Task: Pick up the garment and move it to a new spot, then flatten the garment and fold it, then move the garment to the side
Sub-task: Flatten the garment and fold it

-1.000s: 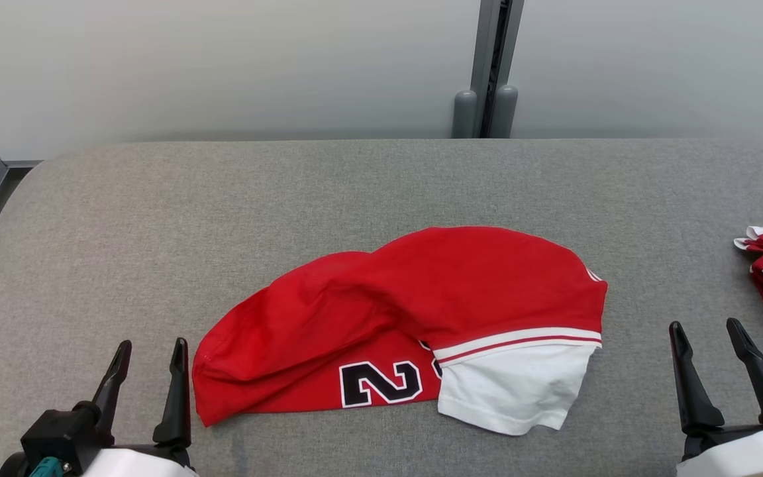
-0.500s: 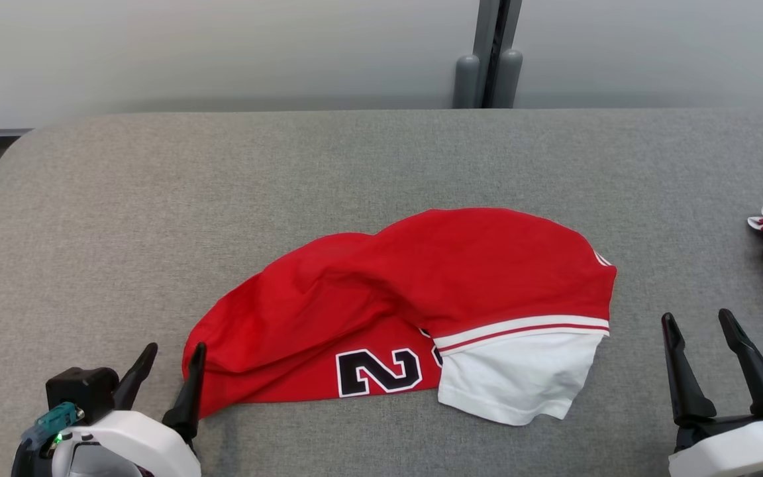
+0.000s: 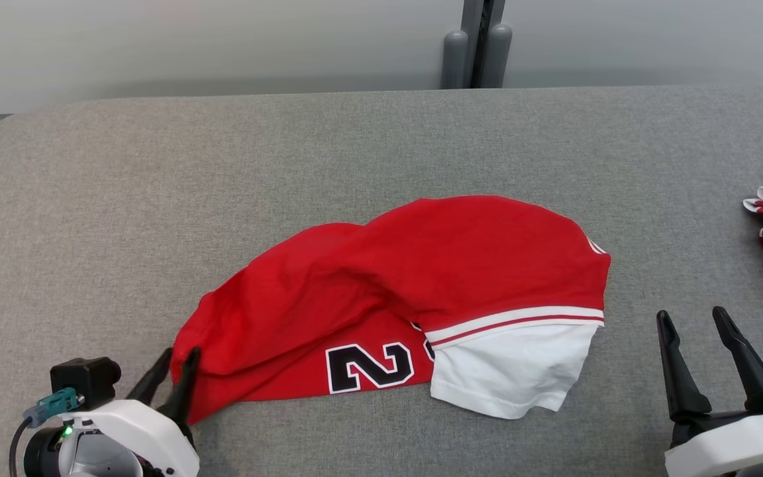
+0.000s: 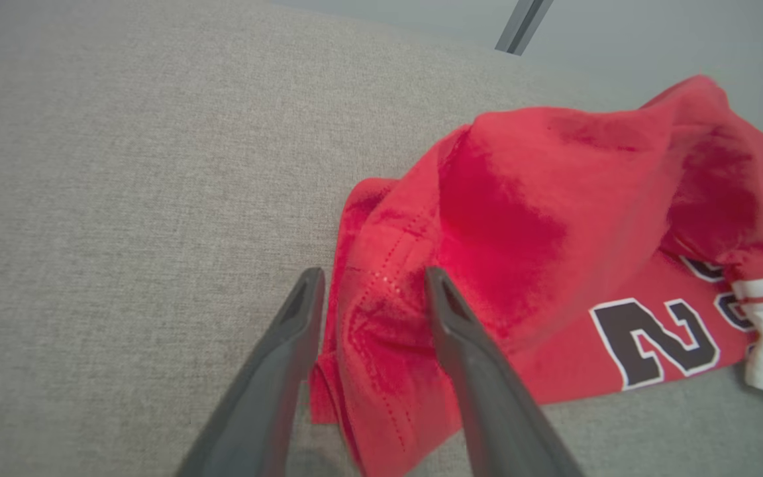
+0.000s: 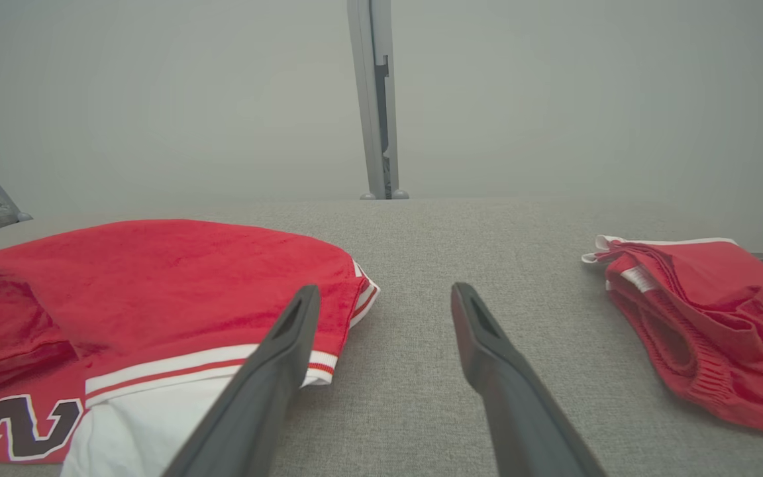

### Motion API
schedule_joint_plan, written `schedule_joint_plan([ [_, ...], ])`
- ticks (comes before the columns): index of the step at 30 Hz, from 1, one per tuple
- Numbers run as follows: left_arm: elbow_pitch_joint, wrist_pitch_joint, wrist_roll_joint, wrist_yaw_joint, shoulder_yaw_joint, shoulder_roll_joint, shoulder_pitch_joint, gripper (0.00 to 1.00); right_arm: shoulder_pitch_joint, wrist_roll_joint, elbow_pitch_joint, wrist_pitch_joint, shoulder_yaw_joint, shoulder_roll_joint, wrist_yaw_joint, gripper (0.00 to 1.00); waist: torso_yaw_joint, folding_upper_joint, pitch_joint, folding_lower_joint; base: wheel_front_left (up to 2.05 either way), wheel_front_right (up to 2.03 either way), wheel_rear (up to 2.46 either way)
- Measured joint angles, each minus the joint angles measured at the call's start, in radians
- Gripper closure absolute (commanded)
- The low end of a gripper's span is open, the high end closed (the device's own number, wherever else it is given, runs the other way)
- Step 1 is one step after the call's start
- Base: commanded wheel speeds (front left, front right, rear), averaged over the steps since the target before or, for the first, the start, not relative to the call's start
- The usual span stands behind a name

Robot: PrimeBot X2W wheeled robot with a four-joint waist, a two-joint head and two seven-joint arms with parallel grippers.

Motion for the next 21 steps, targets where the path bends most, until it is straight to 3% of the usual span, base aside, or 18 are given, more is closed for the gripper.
schedule_joint_plan([
  [6, 0.009, -0.021, 0.001, -0.006, 0.000, 0.002, -0.002, 1.00, 0.004, 0.006, 0.017, 0.013, 0.005, 0.000, 0.000, 0.00, 0.001, 0.0000, 0.003, 0.0001, 0.00, 0.00, 0.00],
  [17, 0.016, -0.051, 0.007, 0.001, 0.006, 0.003, -0.026, 1.00, 0.027, 0.044, 0.149, 0.044, 0.209, -0.029, 0.000, 0.00, 0.003, 0.0000, 0.045, 0.0000, 0.00, 0.00, 0.00],
  [21, 0.018, -0.058, 0.008, 0.001, 0.005, 0.003, -0.028, 1.00, 0.023, 0.060, 0.191, 0.043, 0.240, -0.032, 0.000, 0.00, 0.002, 0.0000, 0.051, 0.0001, 0.00, 0.00, 0.00],
])
